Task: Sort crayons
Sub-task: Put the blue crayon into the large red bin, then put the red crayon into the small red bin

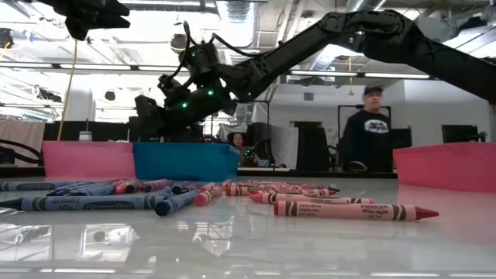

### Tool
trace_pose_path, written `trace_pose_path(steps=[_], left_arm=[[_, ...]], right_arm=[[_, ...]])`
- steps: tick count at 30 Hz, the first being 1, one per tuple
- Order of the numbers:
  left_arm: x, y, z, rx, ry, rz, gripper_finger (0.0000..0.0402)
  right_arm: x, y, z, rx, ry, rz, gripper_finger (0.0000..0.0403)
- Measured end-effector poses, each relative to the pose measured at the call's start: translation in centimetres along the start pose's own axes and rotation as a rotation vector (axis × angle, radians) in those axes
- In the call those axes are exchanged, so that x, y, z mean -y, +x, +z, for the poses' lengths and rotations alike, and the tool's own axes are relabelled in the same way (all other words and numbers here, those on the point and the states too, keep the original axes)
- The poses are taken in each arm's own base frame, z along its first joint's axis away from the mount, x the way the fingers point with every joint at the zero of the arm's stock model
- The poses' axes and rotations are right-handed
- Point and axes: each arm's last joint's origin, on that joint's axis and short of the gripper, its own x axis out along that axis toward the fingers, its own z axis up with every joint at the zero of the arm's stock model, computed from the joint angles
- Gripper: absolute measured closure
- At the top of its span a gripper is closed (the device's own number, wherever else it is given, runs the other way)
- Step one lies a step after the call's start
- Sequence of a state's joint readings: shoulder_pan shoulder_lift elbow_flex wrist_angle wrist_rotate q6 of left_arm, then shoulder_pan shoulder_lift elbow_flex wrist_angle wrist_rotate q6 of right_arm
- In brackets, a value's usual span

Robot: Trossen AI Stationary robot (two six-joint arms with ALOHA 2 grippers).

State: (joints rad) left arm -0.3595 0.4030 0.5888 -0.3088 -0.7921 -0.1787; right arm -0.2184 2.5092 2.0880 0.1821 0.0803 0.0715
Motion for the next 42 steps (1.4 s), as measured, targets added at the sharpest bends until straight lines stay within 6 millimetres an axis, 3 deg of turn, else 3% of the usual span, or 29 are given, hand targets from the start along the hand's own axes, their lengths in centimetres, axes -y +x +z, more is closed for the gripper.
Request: trace_pose_path(steps=[9, 18, 20, 23, 28, 32, 36, 39, 42], left_arm=[[0.0, 0.0, 0.0, -0.002, -0.016, 0.0, 0.0252], [0.0, 0.0, -0.1, -0.01, -0.016, 0.002, 0.0252], [0.0, 0.0, -0.2, -0.013, -0.013, 0.003, 0.0252], [0.0, 0.0, -0.2, -0.012, -0.013, 0.003, 0.0252], [0.0, 0.0, -0.2, -0.014, -0.012, 0.003, 0.0252], [-0.1, 0.0, -0.5, -0.039, 0.008, 0.008, 0.0252], [-0.2, 0.0, -1.0, -0.08, -0.006, 0.003, 0.0252], [-0.1, 0.0, -1.4, -0.125, -0.009, -0.049, 0.0252], [0.0, -0.1, -1.7, -0.168, 0.0, -0.096, 0.0252]], right_arm=[[0.0, 0.0, -0.1, -0.01, 0.0, 0.0, 0.0353], [0.0, -0.1, -0.2, -0.04, -0.034, 0.001, 0.0347], [0.0, -0.5, 0.4, -0.051, -0.077, 0.002, 0.0347], [-0.2, -2.0, 3.3, -0.014, -0.161, 0.006, 0.0347], [-0.2, -7.5, 11.3, 0.061, -0.271, -0.004, 0.0346], [-0.1, -12.9, 15.3, -0.04, -0.341, 0.003, 0.0346], [-1.4, -21.2, 19.8, -0.096, -0.376, 0.045, 0.0346], [-2.4, -26.8, 21.1, -0.179, -0.34, 0.089, 0.0346], [-3.5, -30.2, 21.1, -0.27, -0.274, 0.127, 0.0346]])
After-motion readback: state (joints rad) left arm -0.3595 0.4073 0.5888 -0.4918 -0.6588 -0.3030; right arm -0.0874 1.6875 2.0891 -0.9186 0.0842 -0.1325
